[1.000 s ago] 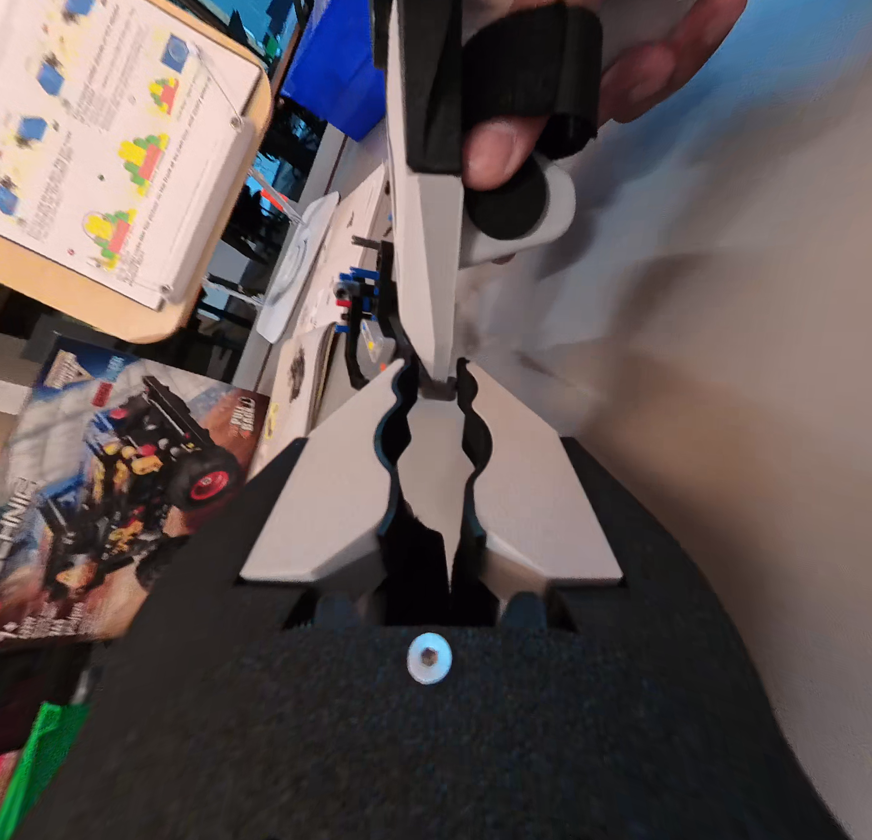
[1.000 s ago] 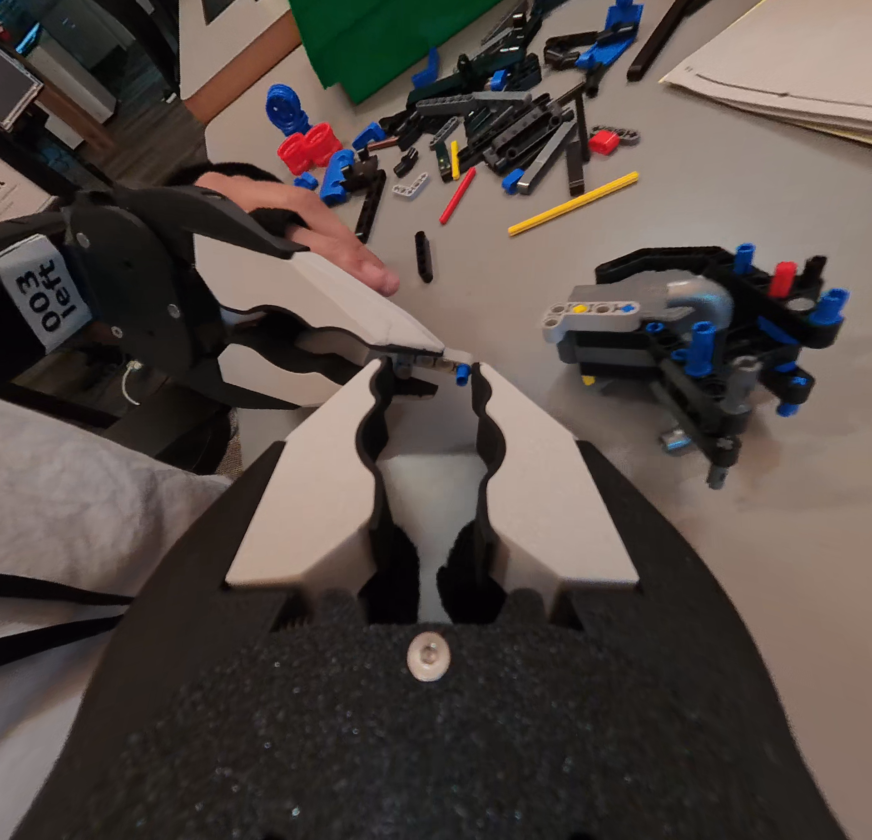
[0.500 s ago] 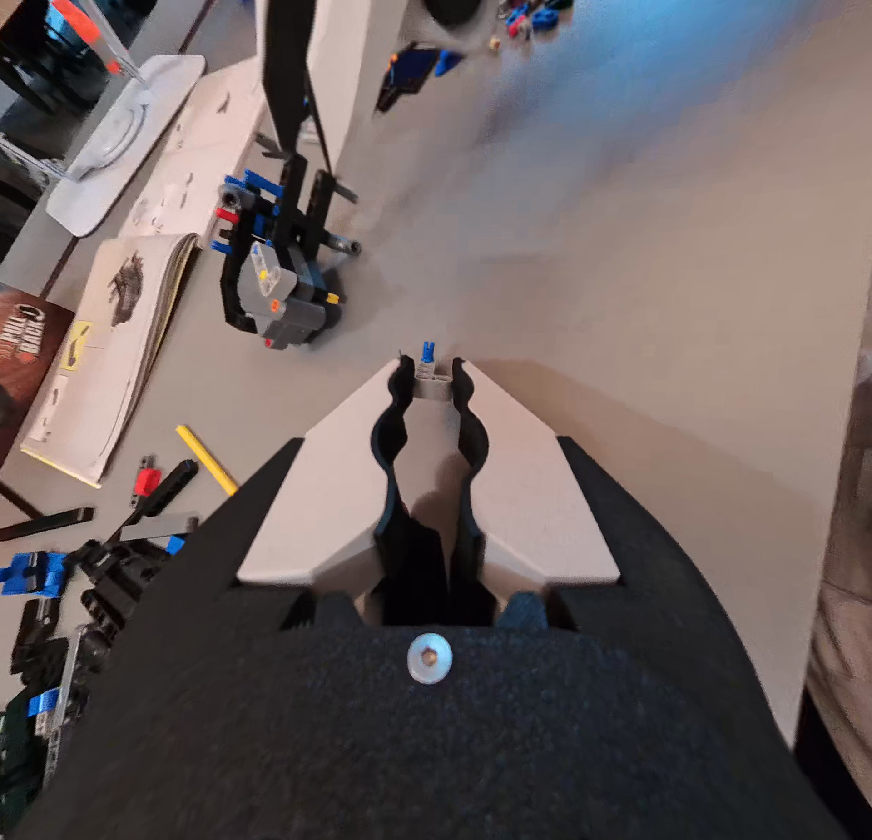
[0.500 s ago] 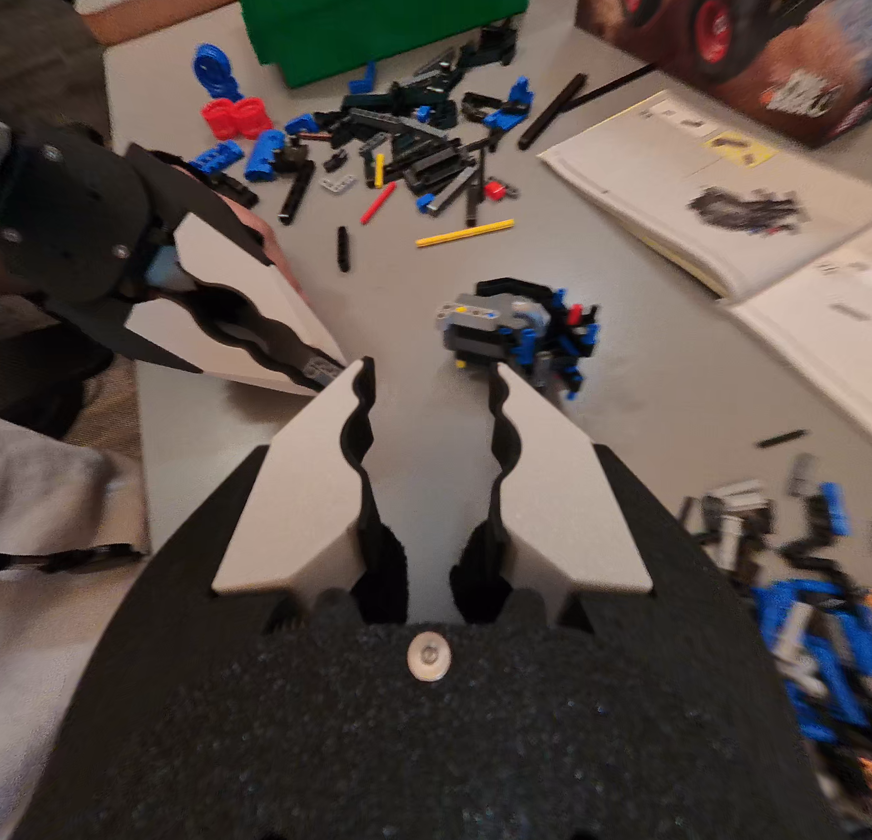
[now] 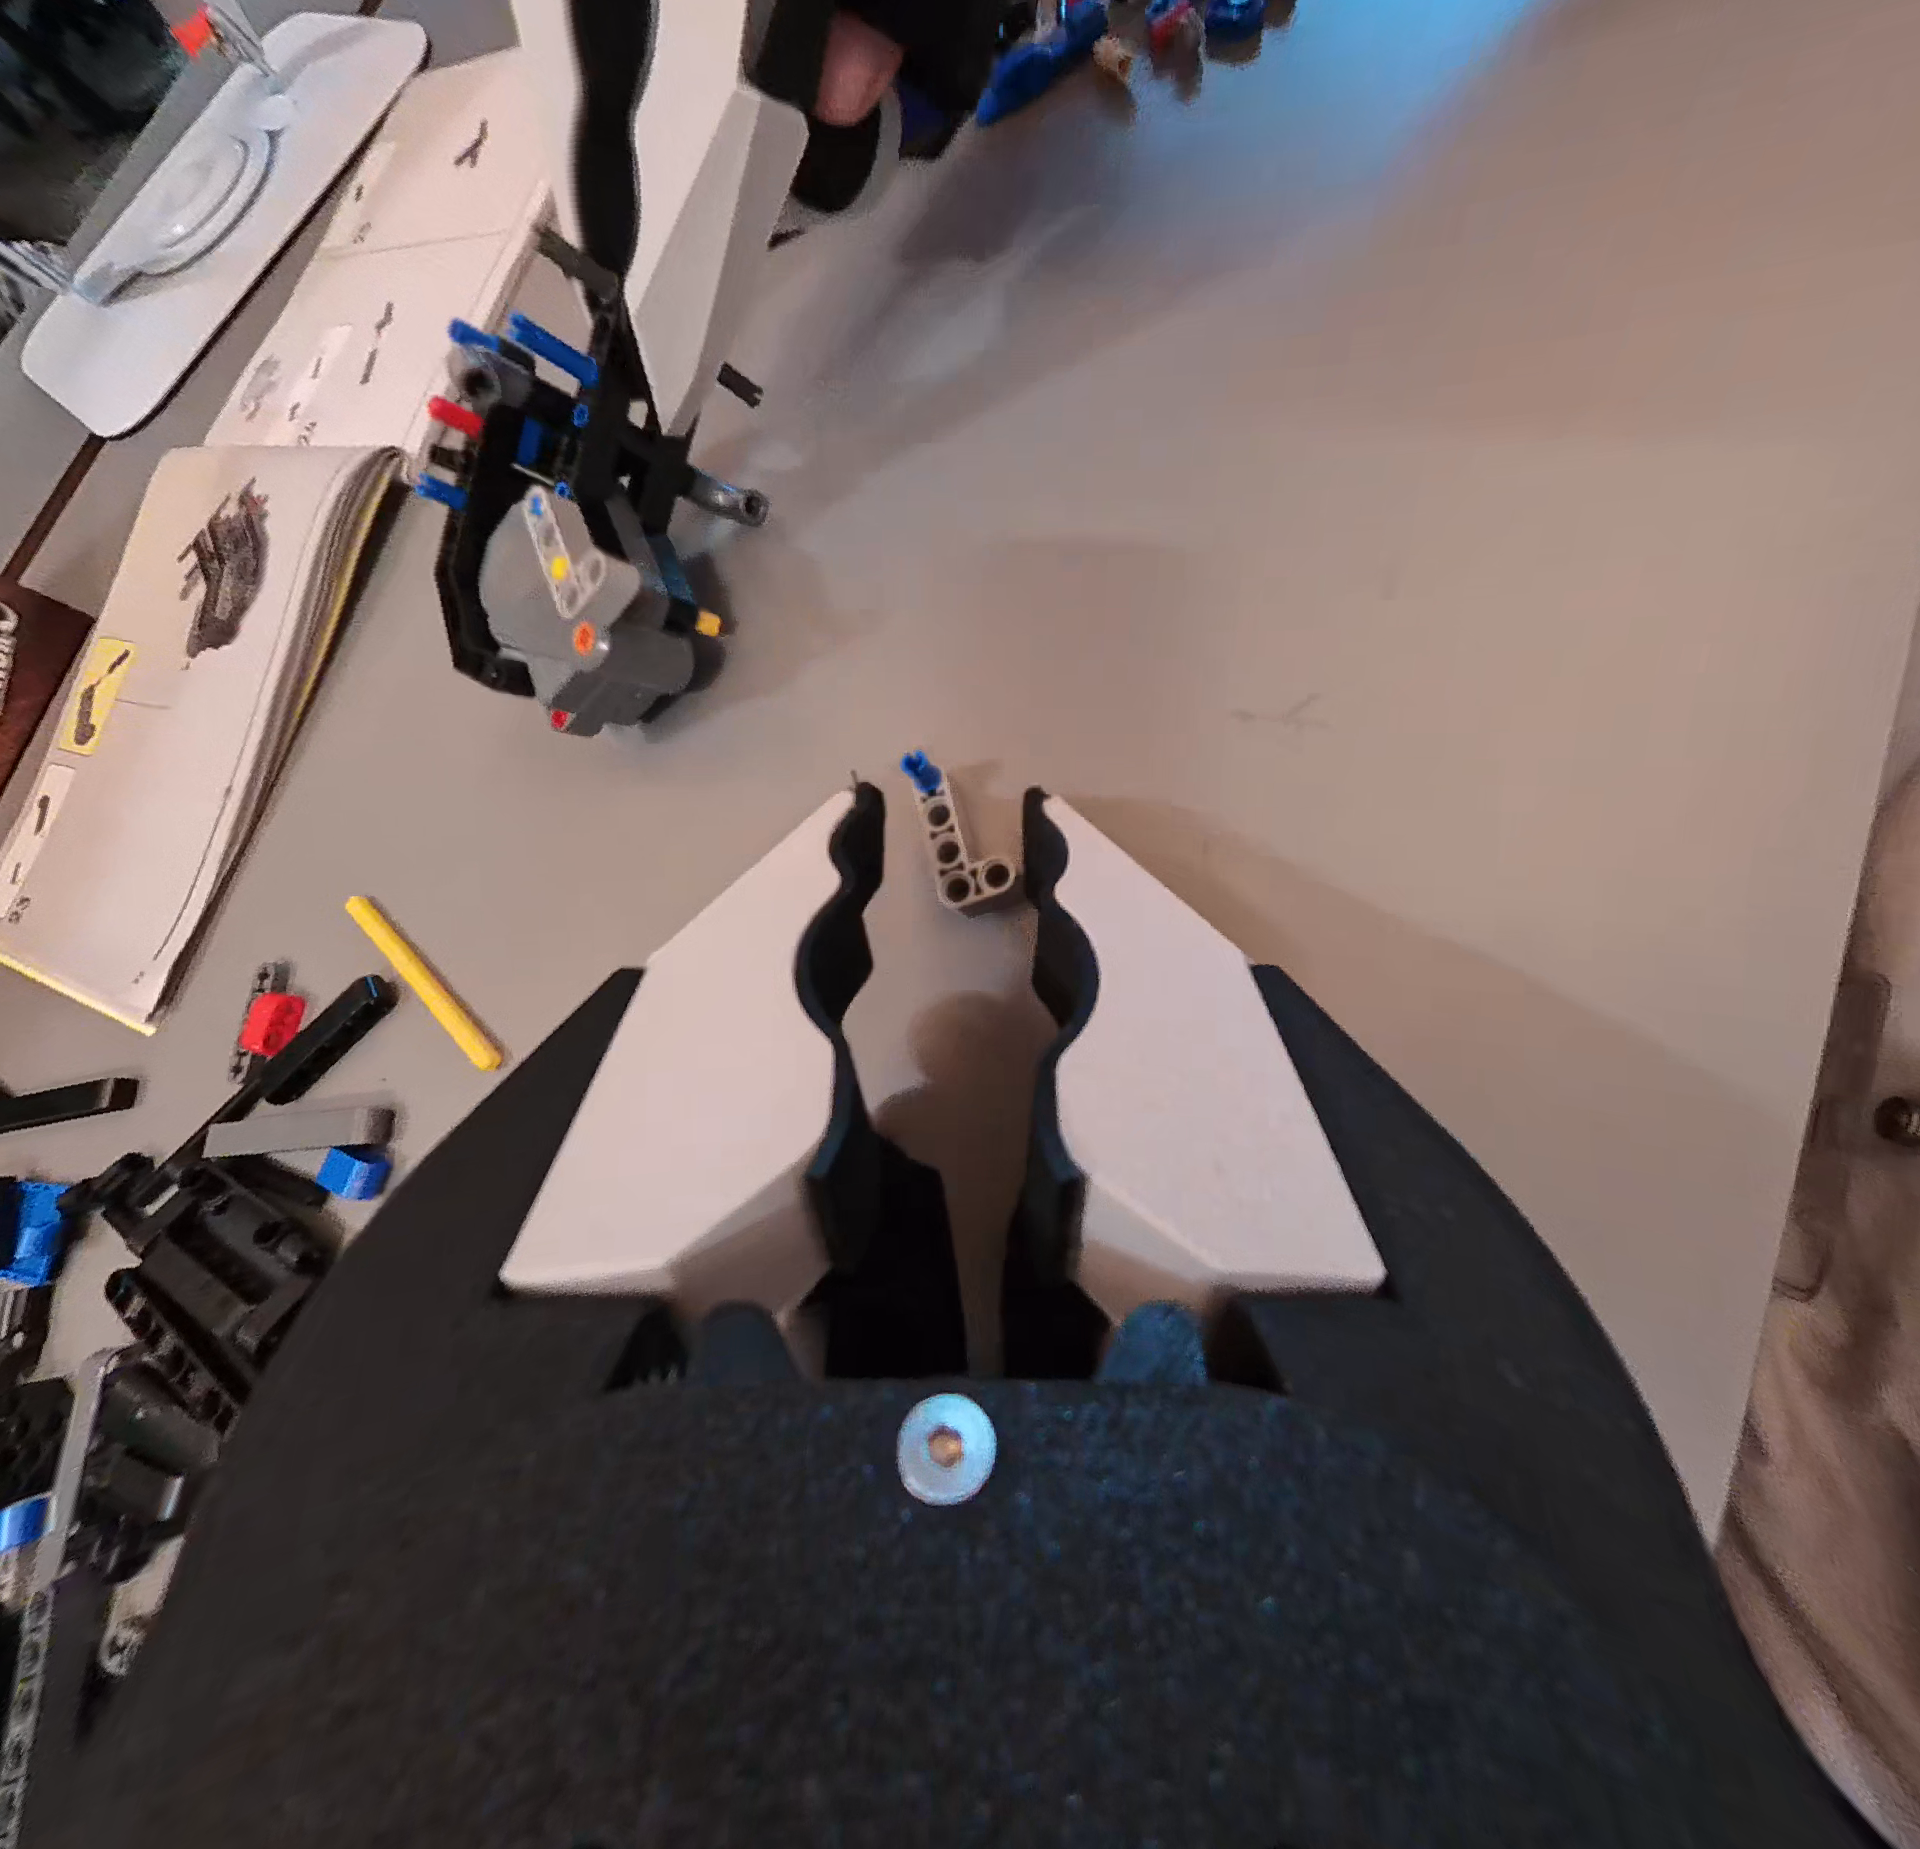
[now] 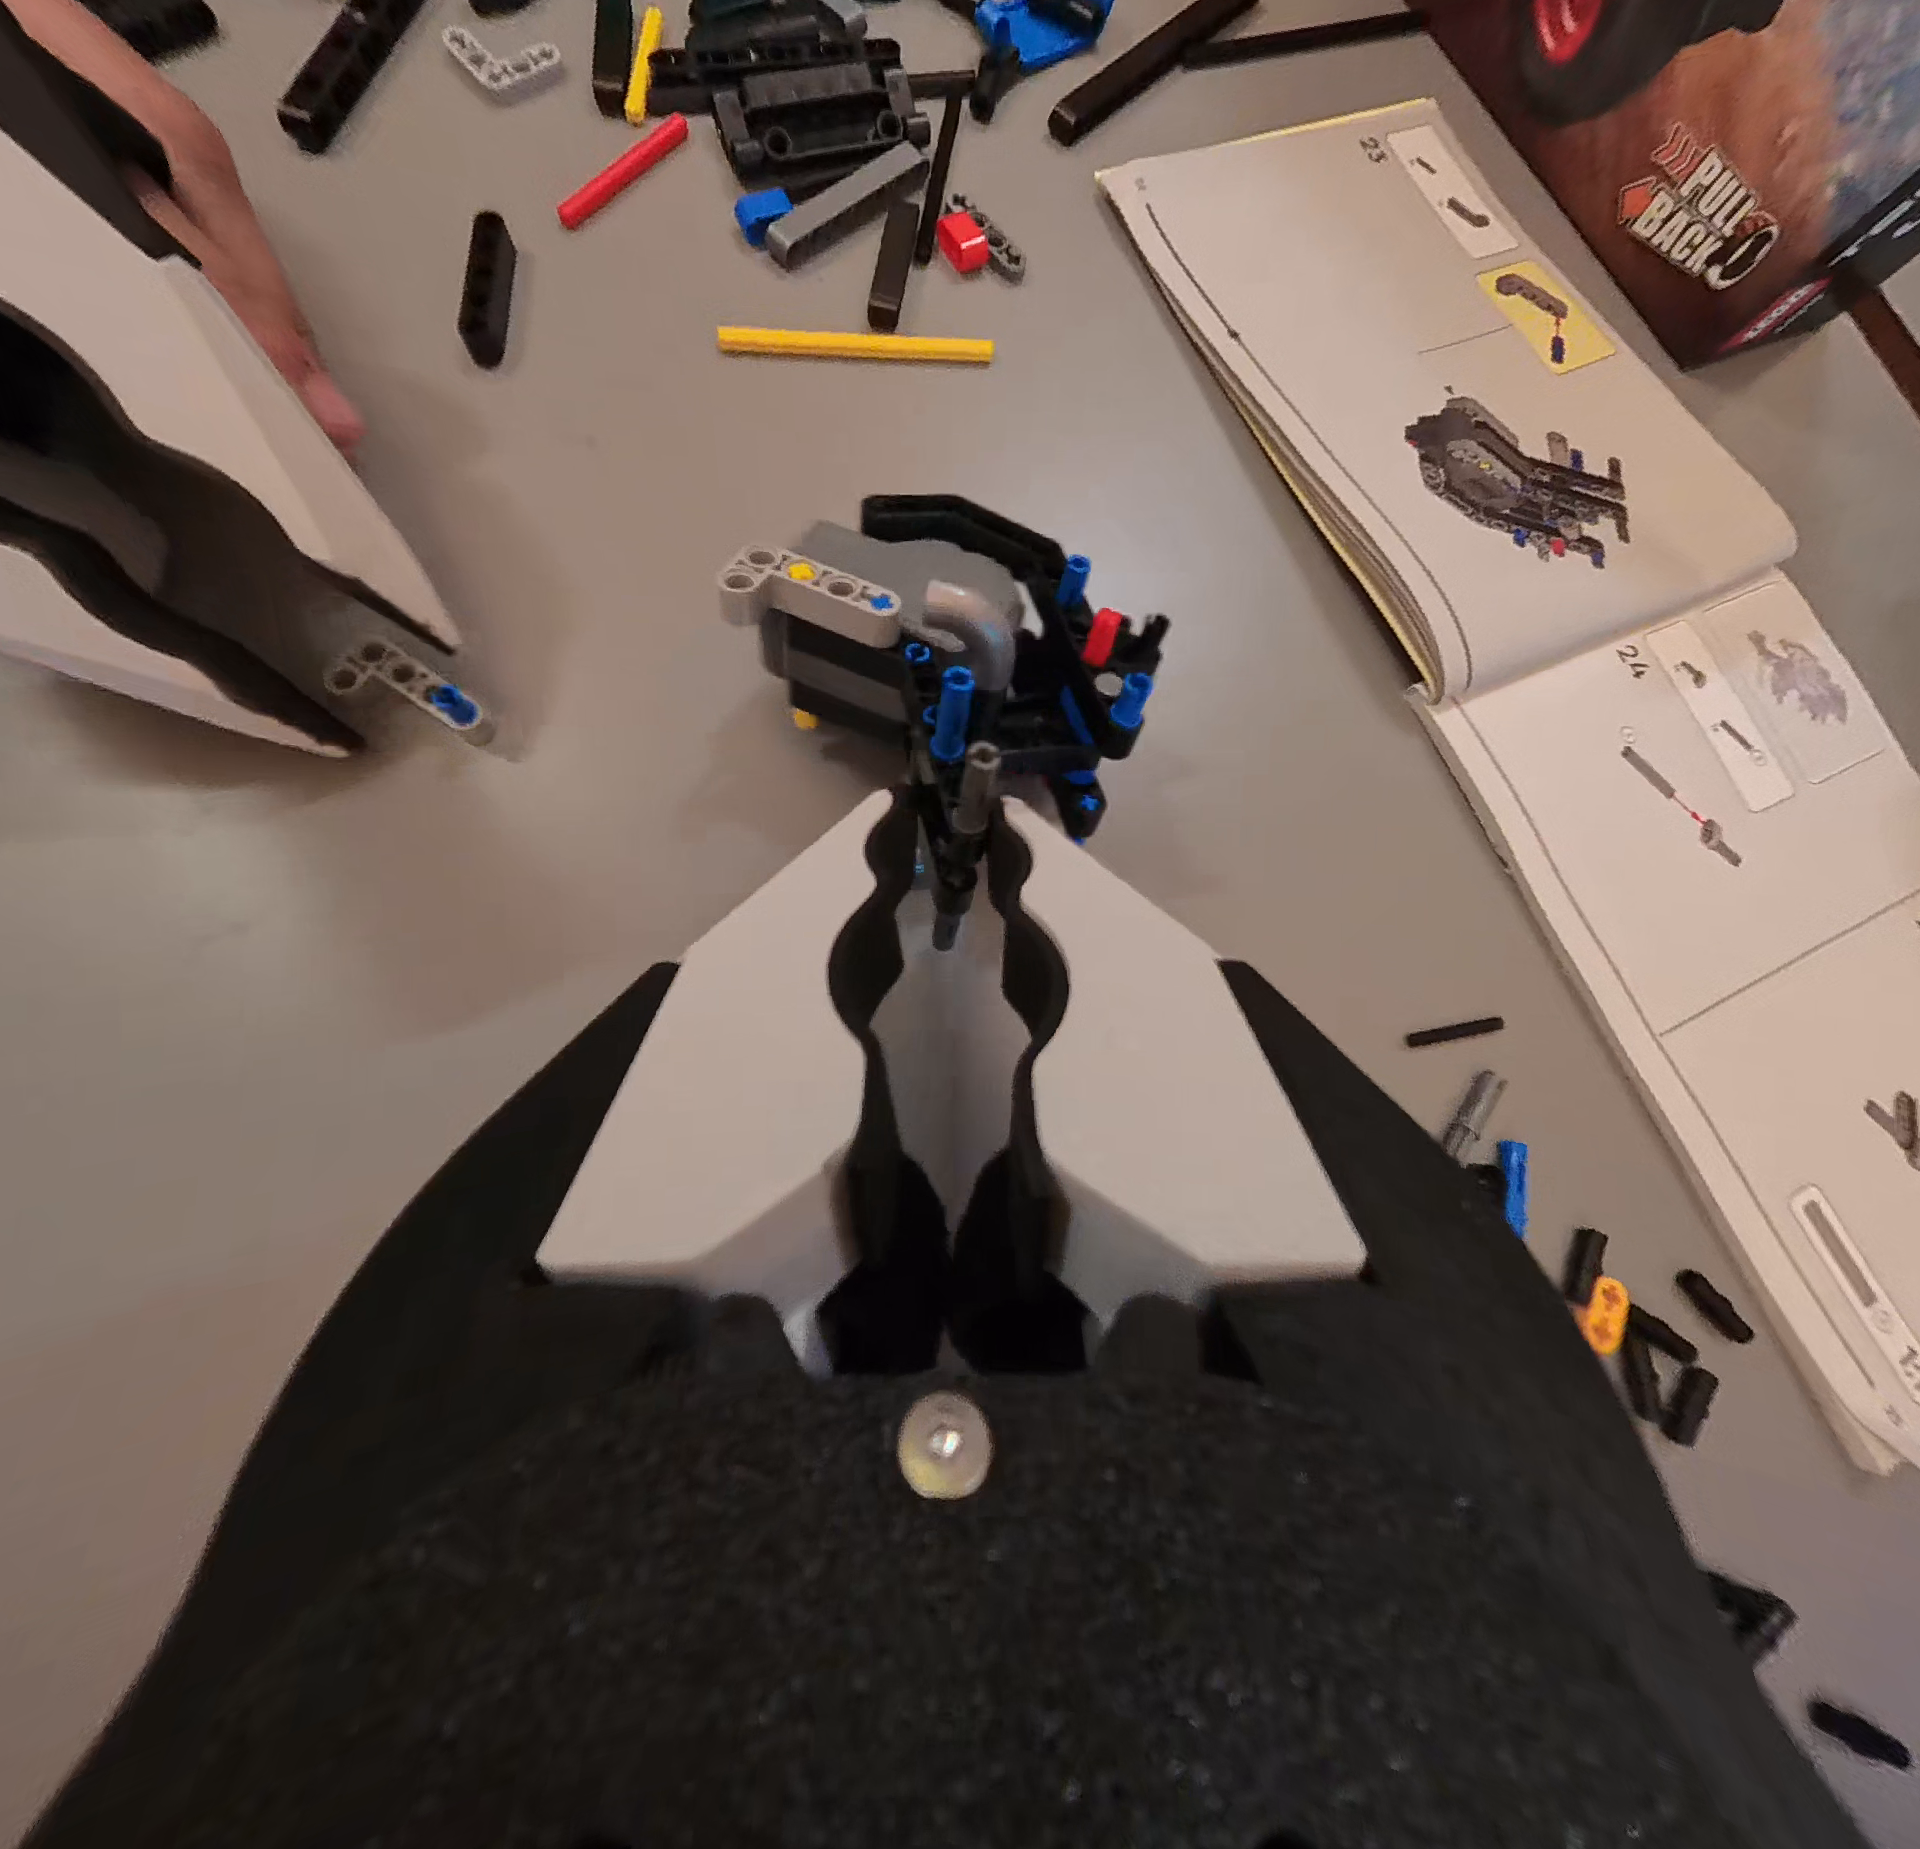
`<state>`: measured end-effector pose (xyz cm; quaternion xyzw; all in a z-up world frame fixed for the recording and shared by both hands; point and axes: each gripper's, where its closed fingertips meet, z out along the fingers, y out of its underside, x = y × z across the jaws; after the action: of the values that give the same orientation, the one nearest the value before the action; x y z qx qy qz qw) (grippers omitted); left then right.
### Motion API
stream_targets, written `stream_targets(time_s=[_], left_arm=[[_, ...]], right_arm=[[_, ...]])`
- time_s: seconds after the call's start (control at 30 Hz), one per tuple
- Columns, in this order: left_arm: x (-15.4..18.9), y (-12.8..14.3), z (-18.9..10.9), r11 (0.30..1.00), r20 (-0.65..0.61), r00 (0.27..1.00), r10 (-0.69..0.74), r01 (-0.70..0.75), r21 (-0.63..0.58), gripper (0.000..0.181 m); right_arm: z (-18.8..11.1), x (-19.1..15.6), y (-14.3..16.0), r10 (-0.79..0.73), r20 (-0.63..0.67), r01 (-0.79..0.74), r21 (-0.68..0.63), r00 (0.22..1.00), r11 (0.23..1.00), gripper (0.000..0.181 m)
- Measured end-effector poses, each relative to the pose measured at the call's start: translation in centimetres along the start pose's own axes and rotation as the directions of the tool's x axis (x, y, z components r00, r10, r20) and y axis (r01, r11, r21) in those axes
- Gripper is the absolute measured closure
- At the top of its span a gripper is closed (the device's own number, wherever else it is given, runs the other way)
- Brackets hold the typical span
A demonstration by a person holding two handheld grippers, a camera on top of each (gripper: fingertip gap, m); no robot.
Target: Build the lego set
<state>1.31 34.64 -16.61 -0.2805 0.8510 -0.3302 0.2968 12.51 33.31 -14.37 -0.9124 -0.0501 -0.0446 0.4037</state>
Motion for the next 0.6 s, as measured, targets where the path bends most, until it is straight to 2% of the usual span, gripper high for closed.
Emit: stream_targets(time_s=[0.03,0.17,0.23,0.3,0.4,0.47,0.6], left_arm=[[0.0,-0.2,-0.1,1.000,-0.011,1.000,-0.008,0.008,0.016,0.153],[-1.0,-2.0,-1.2,0.992,-0.034,0.998,-0.052,0.055,0.114,0.143],[-3.0,-3.0,-1.7,0.985,0.016,0.999,-0.043,0.039,0.169,0.142],[-5.9,-3.3,-1.6,0.985,0.129,0.991,0.026,-0.048,0.168,0.138],[-8.5,-3.0,-0.2,0.957,0.263,0.931,0.255,-0.282,0.071,0.131],[-8.6,-3.1,0.8,0.917,0.296,0.879,0.374,-0.398,0.024,0.131],[-7.6,-4.3,1.4,0.888,0.328,0.847,0.419,-0.457,0.046,0.135]], right_arm=[[-0.1,0.0,-0.1,0.017,0.016,-0.017,0.004,1.000,1.000,0.174],[-1.4,0.9,-1.2,0.098,0.049,-0.100,0.035,0.994,0.994,0.175],[-2.1,1.2,-1.6,0.177,0.096,-0.182,0.048,0.980,0.982,0.175],[-2.7,0.9,-2.1,0.280,0.182,-0.292,0.044,0.943,0.955,0.175],[-3.6,-0.1,-3.3,0.405,0.346,-0.444,0.037,0.846,0.895,0.175],[-4.0,-0.6,-3.8,0.455,0.417,-0.507,0.017,0.787,0.862,0.175],[-4.9,-1.9,-4.5,0.478,0.528,-0.564,0.003,0.702,0.826,0.175]])
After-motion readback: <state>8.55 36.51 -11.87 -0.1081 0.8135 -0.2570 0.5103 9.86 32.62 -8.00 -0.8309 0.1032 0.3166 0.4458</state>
